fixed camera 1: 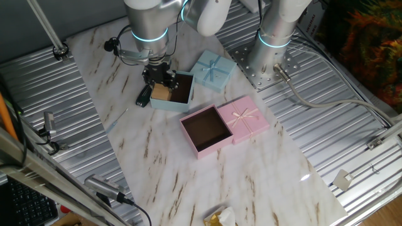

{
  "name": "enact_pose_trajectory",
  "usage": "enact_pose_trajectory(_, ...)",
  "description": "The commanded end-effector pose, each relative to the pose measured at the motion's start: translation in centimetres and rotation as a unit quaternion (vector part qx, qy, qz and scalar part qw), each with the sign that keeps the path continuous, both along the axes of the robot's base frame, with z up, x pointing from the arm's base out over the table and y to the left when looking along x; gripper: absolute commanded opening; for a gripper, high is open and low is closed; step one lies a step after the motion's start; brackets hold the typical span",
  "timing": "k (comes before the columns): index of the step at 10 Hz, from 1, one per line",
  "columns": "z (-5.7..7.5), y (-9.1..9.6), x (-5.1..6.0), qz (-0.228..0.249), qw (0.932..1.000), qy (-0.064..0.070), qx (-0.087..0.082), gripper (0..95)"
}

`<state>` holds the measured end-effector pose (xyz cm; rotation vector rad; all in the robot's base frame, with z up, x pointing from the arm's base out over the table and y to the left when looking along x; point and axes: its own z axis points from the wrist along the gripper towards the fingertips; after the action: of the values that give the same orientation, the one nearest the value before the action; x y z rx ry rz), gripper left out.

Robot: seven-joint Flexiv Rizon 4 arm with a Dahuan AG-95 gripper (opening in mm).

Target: Move an object from one box to another

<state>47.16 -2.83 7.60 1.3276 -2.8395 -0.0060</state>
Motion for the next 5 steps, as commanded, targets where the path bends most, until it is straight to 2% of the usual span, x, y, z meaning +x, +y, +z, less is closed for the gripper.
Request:
enact_pose_trajectory(1,-0.08,-0.01,-0.01,-0.002,1.0,-0.001,0.003,0.0)
enact_pose_trajectory(5,-0.11,-0.01,0.0,-0.002,1.0,-0.001,0.002,0.0)
